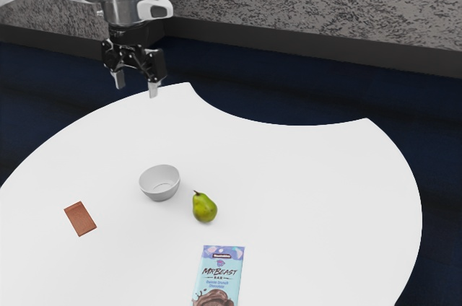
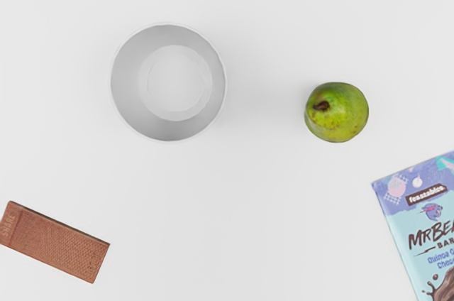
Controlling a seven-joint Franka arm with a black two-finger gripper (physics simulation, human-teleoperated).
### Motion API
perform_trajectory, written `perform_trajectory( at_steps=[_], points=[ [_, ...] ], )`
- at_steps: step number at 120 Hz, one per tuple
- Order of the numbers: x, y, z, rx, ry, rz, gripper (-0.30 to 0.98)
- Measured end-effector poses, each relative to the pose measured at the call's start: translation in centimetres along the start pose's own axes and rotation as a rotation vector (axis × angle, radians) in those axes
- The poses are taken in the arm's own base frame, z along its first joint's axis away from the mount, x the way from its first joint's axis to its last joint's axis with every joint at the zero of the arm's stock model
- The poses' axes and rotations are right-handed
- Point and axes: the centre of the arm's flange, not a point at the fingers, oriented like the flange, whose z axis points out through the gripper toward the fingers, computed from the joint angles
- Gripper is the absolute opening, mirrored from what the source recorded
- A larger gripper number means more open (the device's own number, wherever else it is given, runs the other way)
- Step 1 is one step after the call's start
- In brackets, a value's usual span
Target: Place the pear in the bowl.
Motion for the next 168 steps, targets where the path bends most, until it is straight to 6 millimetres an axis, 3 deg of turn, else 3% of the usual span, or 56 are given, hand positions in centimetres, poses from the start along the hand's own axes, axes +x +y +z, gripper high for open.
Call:
perform_trajectory(
  at_steps=[37, 45, 71, 100, 112, 128, 146, 168],
  points=[
    [0.8, 0.1, 0.6, 0.0, 0.026, 0.0, 0.69],
    [0.7, 0.2, 2.7, 0.0, 0.007, 0.002, 0.69],
    [1.0, 1.1, 13.3, -0.004, -0.033, 0.016, 0.69],
    [3.4, 2.6, 20.6, -0.05, 0.022, 0.018, 0.69],
    [4.1, 4.0, 22.1, -0.079, 0.056, 0.023, 0.69],
    [5.3, 5.0, 25.6, -0.097, 0.061, 0.025, 0.69],
    [6.1, 6.0, 26.7, -0.107, 0.1, 0.034, 0.69],
    [6.8, 7.2, 29.3, -0.129, 0.104, 0.036, 0.69]
  ],
)
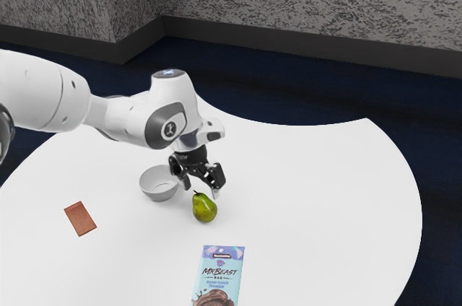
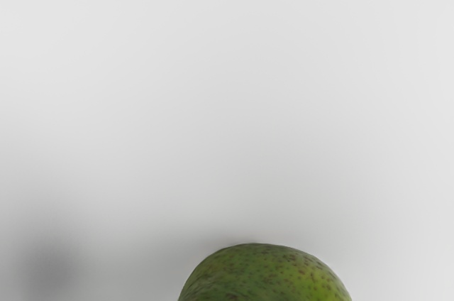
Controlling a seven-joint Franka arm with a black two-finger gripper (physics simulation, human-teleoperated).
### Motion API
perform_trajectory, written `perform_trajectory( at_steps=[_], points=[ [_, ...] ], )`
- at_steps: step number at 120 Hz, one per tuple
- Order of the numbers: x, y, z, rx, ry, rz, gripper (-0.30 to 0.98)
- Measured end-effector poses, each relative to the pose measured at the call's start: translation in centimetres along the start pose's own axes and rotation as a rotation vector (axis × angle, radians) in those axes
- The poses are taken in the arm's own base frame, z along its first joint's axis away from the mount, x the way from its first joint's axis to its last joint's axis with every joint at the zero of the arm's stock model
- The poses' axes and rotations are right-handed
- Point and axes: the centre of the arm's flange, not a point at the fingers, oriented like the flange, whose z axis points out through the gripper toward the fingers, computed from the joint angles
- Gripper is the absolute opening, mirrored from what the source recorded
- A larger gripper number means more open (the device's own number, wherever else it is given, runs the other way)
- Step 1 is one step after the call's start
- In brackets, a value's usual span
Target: Place the pear in the bowl.
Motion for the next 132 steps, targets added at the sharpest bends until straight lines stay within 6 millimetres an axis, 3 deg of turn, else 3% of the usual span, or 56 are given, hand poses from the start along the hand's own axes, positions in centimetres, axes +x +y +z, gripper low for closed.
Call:
perform_trajectory(
  at_steps=[52, 110, 132],
  points=[
    [0.3, -0.2, 4.7, -0.01, -0.012, -0.003, 0.69],
    [-0.3, 0.4, 5.3, -0.014, -0.022, 0.009, 0.68],
    [-0.5, 0.6, 5.1, -0.016, -0.034, 0.012, 0.54]
  ],
)
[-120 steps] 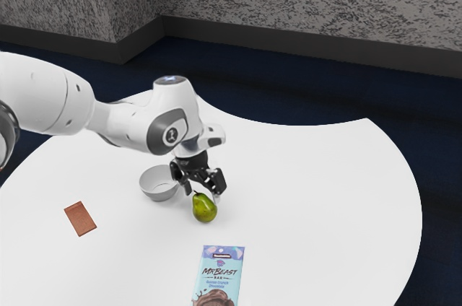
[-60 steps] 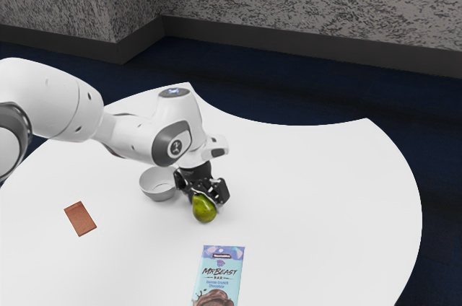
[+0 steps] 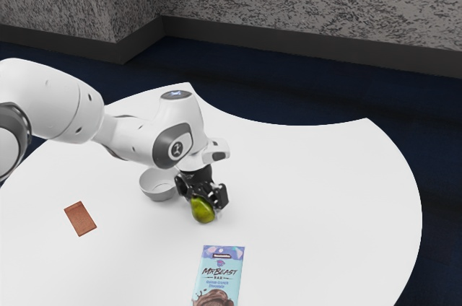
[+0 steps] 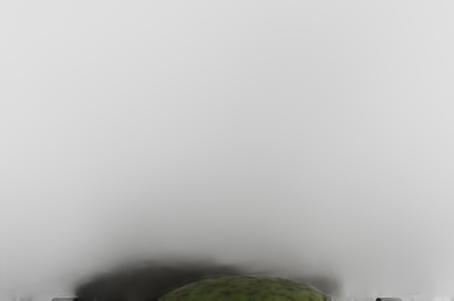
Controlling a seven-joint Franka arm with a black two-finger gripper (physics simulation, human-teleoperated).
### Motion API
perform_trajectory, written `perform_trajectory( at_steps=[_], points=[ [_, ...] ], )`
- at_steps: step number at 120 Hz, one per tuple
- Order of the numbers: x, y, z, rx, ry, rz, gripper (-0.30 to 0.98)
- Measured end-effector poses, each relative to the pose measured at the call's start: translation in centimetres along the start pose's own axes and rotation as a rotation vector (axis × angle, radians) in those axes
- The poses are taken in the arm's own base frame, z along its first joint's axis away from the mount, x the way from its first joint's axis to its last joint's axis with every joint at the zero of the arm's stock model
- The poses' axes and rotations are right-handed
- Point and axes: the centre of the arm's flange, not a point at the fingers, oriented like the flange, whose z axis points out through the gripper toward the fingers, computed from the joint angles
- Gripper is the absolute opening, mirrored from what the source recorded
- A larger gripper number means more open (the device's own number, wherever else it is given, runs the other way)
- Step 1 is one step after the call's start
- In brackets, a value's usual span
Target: Place the pear in the bowl.
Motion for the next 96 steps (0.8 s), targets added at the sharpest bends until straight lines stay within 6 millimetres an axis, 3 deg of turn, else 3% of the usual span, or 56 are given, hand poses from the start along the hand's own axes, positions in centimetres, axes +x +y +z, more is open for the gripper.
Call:
perform_trajectory(
  at_steps=[32, 62, 83, 96],
  points=[
    [-0.2, 0.0, -1.0, 0.002, -0.023, 0.001, 0.43],
    [-0.4, 0.0, -1.4, 0.005, -0.042, 0.002, 0.4],
    [-0.7, 0.0, -4.3, 0.013, -0.021, 0.003, 0.37],
    [-0.9, -1.5, -6.2, 0.026, -0.015, -0.02, 0.35]
  ],
)
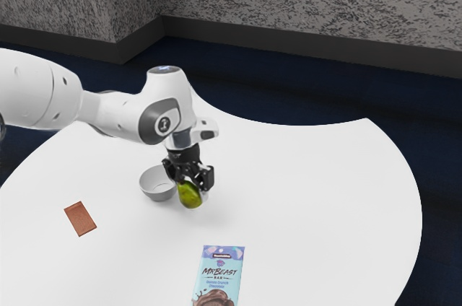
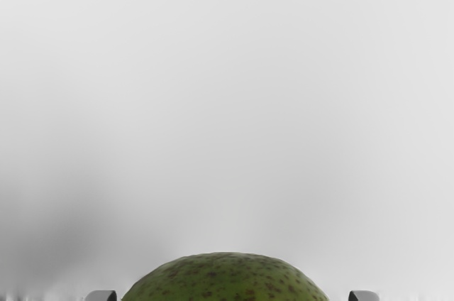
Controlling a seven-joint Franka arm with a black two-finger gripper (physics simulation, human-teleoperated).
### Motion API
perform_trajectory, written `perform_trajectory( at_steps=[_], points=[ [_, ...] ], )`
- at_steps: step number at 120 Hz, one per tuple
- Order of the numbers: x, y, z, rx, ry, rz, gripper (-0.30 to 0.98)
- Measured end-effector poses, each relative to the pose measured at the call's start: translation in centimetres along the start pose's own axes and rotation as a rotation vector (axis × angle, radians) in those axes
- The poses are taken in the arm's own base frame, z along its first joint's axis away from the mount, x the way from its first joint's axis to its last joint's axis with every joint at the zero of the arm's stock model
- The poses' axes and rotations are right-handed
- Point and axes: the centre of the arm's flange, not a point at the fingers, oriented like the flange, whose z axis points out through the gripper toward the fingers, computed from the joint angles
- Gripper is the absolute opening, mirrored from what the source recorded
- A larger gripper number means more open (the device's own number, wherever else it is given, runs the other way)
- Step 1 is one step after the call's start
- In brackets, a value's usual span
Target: Place the pear in the bowl.
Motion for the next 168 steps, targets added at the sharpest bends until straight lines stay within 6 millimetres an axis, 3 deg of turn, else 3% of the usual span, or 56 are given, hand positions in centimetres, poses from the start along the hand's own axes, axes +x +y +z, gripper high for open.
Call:
perform_trajectory(
  at_steps=[28, 48, 68, 110, 138, 150, 168],
  points=[
    [-0.2, -5.4, -3.1, 0.027, -0.011, -0.068, 0.33],
    [2.1, -8.7, -5.4, 0.06, -0.015, -0.095, 0.33],
    [3.6, -11.1, -3.7, 0.077, -0.079, -0.118, 0.33],
    [5.8, -13.0, -1.6, 0.089, -0.129, -0.129, 0.34],
    [5.9, -12.8, -1.4, 0.079, -0.135, -0.121, 0.55],
    [5.6, -12.1, -2.7, 0.073, -0.119, -0.109, 0.6],
    [3.3, -11.3, -5.3, 0.058, -0.11, -0.1, 0.65]
  ],
)
